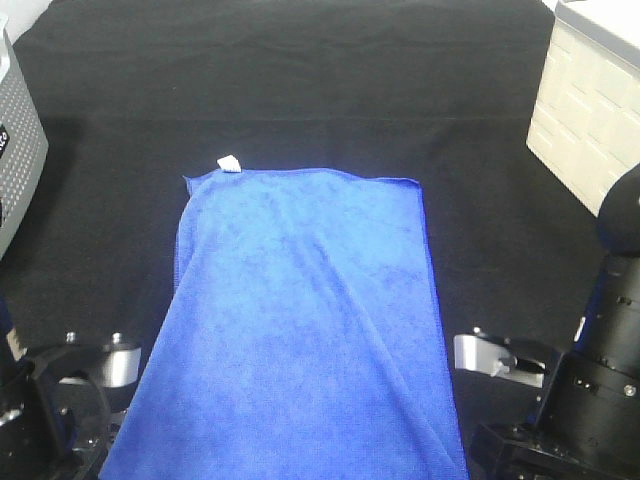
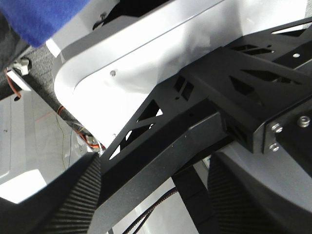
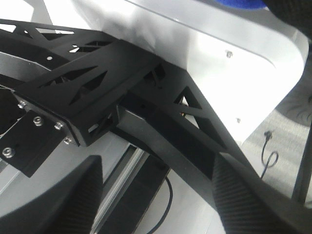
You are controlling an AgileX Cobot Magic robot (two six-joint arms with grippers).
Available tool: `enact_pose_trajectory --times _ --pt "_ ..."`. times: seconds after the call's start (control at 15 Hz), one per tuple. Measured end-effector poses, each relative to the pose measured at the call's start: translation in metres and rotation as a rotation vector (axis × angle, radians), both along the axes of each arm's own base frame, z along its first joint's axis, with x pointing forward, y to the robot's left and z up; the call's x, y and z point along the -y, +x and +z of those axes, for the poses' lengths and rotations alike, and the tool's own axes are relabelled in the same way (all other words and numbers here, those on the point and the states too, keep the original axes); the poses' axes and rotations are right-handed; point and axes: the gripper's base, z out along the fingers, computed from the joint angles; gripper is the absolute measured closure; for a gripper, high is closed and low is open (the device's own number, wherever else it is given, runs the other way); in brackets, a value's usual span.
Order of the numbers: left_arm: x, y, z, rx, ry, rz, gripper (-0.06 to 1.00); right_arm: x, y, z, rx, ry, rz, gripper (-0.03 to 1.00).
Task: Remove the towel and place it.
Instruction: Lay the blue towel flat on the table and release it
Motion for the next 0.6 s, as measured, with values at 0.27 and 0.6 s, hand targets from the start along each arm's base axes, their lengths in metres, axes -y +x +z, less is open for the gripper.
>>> enact_pose_trajectory --times 0.27,0.6 --pt "0.005 0.013 0.011 0.059 0.004 0.012 0.34 0.000 -0.001 0.019 0.090 0.033 0.001 0.33" --pt "0.010 0.032 0.031 0.125 0.039 -0.048 0.34 -0.005 0.022 0.073 0.272 0.066 0.018 0.30"
